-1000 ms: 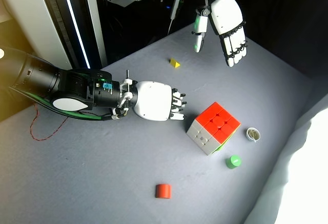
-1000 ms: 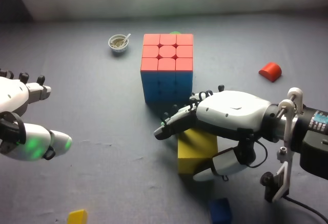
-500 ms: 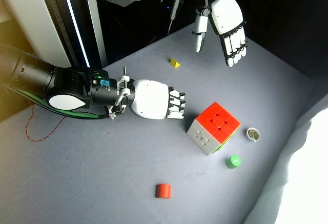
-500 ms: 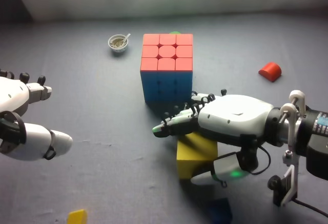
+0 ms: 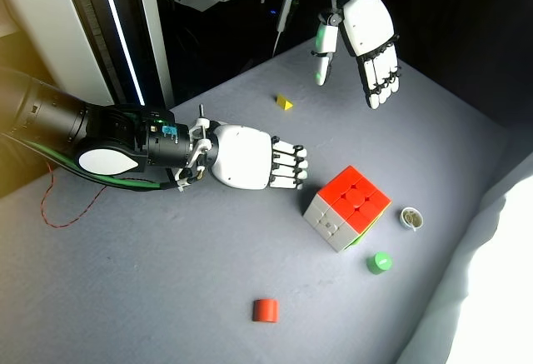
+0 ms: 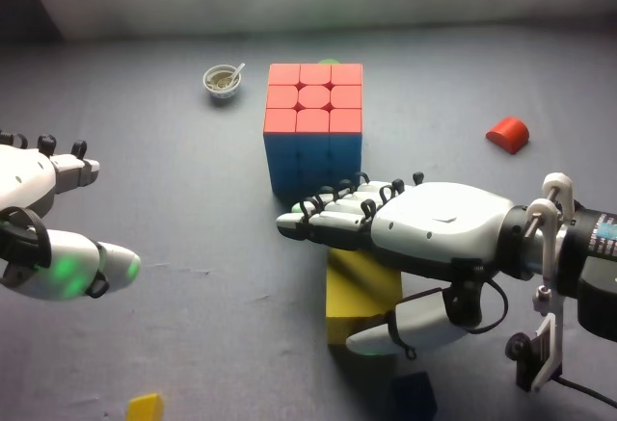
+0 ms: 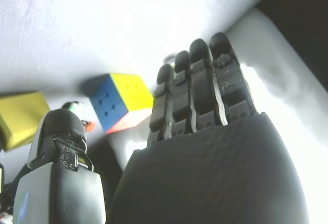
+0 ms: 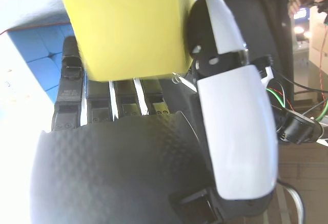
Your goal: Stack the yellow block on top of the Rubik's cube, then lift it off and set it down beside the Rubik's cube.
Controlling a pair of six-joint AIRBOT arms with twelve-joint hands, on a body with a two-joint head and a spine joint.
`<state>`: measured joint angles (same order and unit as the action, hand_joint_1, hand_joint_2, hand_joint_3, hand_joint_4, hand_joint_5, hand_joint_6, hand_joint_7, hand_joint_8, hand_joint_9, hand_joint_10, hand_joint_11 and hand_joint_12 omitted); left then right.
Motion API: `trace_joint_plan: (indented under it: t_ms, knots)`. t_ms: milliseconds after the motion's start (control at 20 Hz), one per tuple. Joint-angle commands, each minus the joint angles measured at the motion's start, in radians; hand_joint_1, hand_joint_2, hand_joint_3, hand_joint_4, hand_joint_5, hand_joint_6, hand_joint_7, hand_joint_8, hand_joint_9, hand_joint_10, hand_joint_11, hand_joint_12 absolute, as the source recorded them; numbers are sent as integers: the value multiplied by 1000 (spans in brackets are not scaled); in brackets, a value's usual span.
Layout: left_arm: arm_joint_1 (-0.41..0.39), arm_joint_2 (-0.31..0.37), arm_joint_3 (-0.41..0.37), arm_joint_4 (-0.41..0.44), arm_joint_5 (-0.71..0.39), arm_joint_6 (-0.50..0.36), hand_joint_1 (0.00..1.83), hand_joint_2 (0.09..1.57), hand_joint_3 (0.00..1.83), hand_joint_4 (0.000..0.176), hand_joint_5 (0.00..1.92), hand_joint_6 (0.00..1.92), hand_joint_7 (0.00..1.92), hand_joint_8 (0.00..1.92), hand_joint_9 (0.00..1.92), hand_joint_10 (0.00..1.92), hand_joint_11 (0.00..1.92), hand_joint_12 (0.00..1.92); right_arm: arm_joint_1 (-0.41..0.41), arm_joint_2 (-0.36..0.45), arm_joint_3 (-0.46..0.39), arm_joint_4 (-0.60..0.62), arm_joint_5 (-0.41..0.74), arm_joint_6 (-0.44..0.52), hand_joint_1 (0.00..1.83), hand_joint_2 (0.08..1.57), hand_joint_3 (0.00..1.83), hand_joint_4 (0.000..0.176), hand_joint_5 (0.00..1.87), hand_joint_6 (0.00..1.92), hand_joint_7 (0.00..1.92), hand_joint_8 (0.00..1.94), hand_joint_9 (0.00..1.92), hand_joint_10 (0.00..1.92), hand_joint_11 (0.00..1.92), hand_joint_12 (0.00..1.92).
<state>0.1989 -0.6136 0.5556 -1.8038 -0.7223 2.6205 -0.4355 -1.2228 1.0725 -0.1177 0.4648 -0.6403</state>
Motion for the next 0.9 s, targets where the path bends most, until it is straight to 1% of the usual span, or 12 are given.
trace_joint_plan:
  t_ms: [0,50,100,150,200,250,300,400,550,600,700,850]
  knots:
    - [-4,17,0,51,-23,-2,246,1177,0,0,143,7,179,10,193,9,156,21,1,10,-7,-3,110,8,804,1086,0,0,42,0,24,0,35,0,0,351]
    - [-4,18,0,51,-23,-2,231,1181,0,0,135,3,168,4,186,4,146,17,1,10,-8,-4,110,8,736,1116,2,0,10,0,4,0,6,0,0,274]
    - [-4,18,0,51,-23,-2,227,1180,0,0,132,1,166,3,185,3,140,14,1,10,-8,-5,110,8,775,1105,0,0,20,6,0,0,2,0,0,255]
    - [-5,18,-1,51,-23,-3,229,1180,0,0,140,4,168,3,186,4,143,15,1,11,-8,-6,110,8,735,1127,5,0,3,0,0,0,0,0,0,179]
    - [-5,18,-3,51,-23,-3,217,1181,0,0,152,8,180,7,195,6,153,19,1,13,-8,-6,112,8,727,1102,0,0,0,0,0,0,0,0,0,208]
    - [-5,18,-7,51,-23,-3,215,1183,1,0,139,1,176,4,193,5,148,17,1,15,-10,-9,118,11,774,1079,0,0,0,0,0,0,0,0,0,175]
    - [-3,18,-9,49,-23,-3,215,1184,2,0,134,0,167,0,184,1,142,15,1,22,-11,-46,134,45,795,1058,0,0,10,2,0,0,0,0,0,183]
    - [0,18,-9,49,-23,-3,222,1183,1,0,139,2,177,4,185,1,140,14,-3,45,-25,-122,177,118,708,1048,0,0,0,0,0,0,0,0,0,128]
    - [-4,18,-1,61,-23,-2,228,1179,0,0,158,8,196,9,207,7,161,23,-7,90,-59,-172,222,142,597,1015,0,0,0,0,0,0,0,0,0,228]
    - [-6,18,0,63,-23,-2,210,1181,0,0,152,4,192,5,198,3,153,20,-7,102,-64,-185,234,145,565,1002,0,0,0,0,0,0,0,0,0,221]
    - [-6,18,-1,63,-23,-4,201,1187,3,0,134,0,175,1,181,0,130,10,-7,141,-79,-203,286,146,415,963,0,0,0,0,0,0,0,0,0,113]
    - [-6,21,-2,64,-22,-3,210,1189,2,0,157,7,204,10,211,10,154,20,1,210,-105,-204,329,146,326,921,0,0,0,0,0,0,0,0,0,31]
